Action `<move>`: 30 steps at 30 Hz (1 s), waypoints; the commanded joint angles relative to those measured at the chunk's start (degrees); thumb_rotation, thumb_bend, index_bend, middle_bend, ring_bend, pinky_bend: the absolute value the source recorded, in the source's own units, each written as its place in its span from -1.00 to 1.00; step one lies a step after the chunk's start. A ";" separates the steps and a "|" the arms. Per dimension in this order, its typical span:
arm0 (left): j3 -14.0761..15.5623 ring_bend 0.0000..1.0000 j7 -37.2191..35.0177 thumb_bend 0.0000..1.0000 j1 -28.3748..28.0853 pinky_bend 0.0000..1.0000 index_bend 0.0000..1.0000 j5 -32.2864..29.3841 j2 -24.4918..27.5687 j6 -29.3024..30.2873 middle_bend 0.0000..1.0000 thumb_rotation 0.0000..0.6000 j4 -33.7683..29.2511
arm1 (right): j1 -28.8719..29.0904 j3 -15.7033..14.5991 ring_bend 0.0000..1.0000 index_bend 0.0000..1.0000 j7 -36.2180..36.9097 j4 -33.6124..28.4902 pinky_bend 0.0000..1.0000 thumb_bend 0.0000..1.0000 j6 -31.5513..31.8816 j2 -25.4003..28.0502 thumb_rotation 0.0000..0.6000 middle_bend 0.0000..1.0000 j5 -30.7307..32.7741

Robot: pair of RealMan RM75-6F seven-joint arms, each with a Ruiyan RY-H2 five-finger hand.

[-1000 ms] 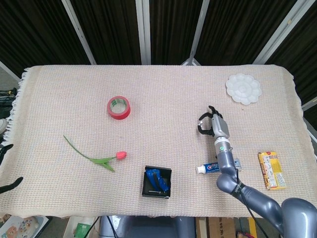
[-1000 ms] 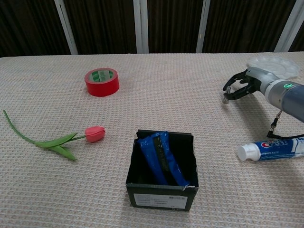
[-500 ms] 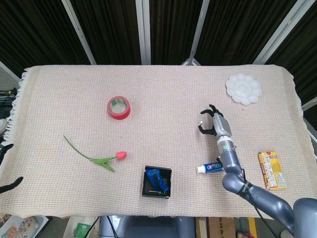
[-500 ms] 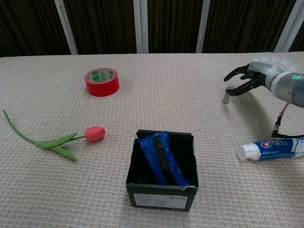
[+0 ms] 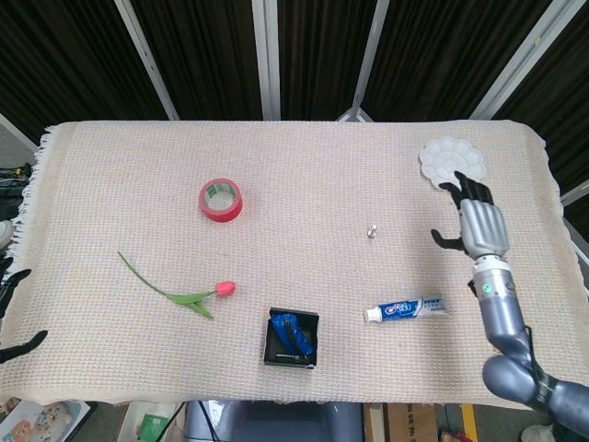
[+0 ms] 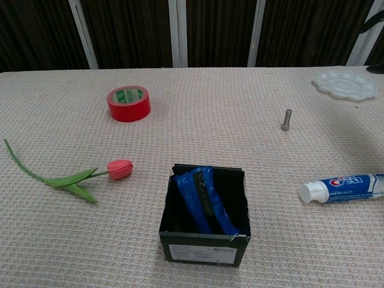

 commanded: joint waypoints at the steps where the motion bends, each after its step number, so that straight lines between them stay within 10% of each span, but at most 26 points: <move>1: 0.03 -1.00 0.14 -0.52 -0.01 -1.00 -0.66 -0.14 -0.02 -0.13 -1.00 1.00 -0.11 | -6.91 -5.54 -1.00 -0.66 -5.08 -9.19 -1.00 -0.49 9.71 6.65 1.00 -0.95 -11.21; 14: -0.05 -1.00 -1.40 -0.52 0.26 -1.00 -0.73 -0.18 0.58 0.27 -1.00 1.00 0.04 | -20.50 -22.33 -1.00 -0.83 -4.07 -3.21 -1.00 -0.50 26.10 -2.27 1.00 -0.97 -36.95; 30: 0.32 -1.00 0.02 -0.52 -0.22 -1.00 -0.73 0.11 0.07 -0.77 -1.00 1.00 0.09 | -24.07 -21.95 -1.00 -0.85 -1.50 1.82 -1.00 -0.50 29.95 -3.88 1.00 -0.98 -39.49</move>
